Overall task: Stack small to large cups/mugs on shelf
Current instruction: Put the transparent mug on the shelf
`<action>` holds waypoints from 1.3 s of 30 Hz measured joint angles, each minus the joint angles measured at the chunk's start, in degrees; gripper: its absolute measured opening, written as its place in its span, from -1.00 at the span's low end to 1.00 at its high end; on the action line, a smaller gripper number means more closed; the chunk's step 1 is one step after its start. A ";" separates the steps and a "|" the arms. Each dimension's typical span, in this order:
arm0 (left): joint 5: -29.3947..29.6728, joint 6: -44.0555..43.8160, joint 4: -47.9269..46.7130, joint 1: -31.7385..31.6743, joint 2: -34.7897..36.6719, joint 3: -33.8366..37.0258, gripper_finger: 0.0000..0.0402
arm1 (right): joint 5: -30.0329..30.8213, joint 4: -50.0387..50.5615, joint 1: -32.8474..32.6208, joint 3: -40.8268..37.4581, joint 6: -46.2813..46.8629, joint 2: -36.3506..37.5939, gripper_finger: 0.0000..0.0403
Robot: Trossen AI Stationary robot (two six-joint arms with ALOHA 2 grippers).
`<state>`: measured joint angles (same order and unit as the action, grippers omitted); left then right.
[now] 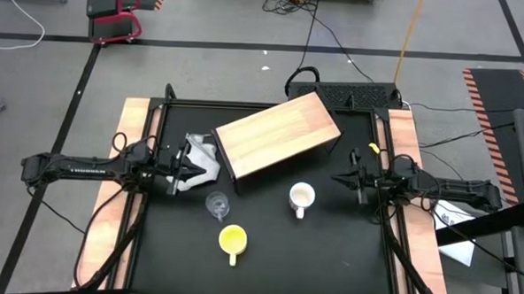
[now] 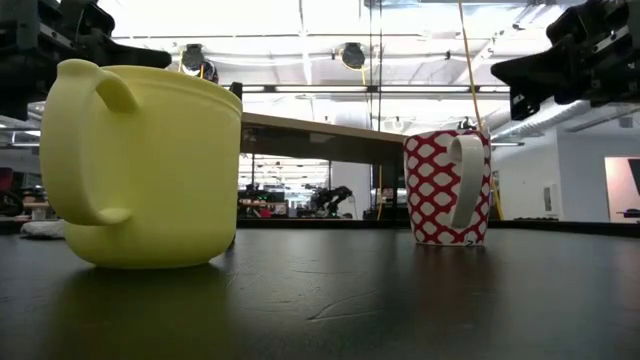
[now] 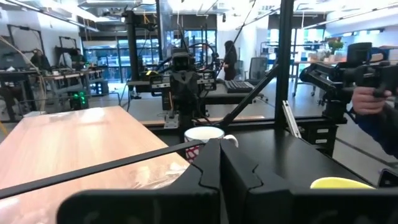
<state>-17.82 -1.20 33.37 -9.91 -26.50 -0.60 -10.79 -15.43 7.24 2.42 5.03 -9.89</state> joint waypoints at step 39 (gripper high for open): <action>8.91 -2.13 -41.27 17.00 -15.60 -33.77 -1.00 | 0.02 3.73 0.00 0.00 -3.19 0.00 -1.00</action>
<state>-8.90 -3.32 -7.91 7.08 -42.11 -34.38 -10.76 -11.70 7.25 2.42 1.85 -9.89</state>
